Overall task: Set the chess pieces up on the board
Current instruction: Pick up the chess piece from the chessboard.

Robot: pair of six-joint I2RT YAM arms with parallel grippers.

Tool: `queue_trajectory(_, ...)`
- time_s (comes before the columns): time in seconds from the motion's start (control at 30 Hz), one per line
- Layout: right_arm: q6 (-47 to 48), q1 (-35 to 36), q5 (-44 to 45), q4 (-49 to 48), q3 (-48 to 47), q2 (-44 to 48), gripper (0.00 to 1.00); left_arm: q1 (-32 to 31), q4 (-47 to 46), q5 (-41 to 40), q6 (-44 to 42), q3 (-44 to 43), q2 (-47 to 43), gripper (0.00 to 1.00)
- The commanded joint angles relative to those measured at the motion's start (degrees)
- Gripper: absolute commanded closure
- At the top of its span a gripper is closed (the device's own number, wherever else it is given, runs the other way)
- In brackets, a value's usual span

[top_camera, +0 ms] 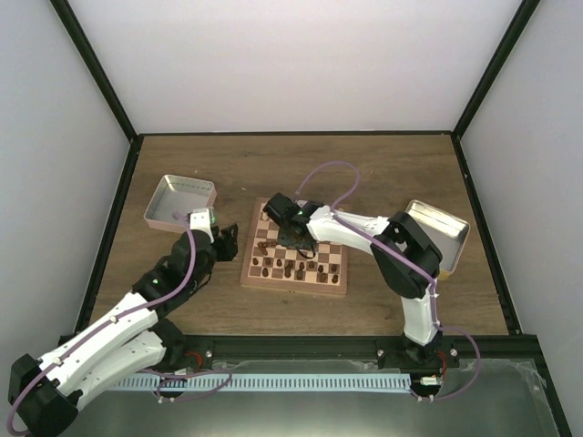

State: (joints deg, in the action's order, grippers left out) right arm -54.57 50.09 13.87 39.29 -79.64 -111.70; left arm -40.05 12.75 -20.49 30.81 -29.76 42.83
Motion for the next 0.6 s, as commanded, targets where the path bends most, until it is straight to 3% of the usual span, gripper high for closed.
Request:
queue_trajectory(0.0, -2.34, 0.96, 0.40, 1.30, -1.72, -0.54, 0.66, 0.31, -0.67, -0.18, -1.04, 0.84, -0.62, 0.44)
queue_trajectory(0.33, -3.83, 3.68, 3.87, 4.77, -3.78, -2.26, 0.66, 0.29, -0.63, -0.97, -1.02, 1.23, -1.13, 0.44)
queue_trajectory(0.57, -3.58, 3.70, 5.49, 3.91, -4.19, -3.82, 0.76, 0.29, -0.16, -1.51, -0.71, 1.37, -1.93, 0.44)
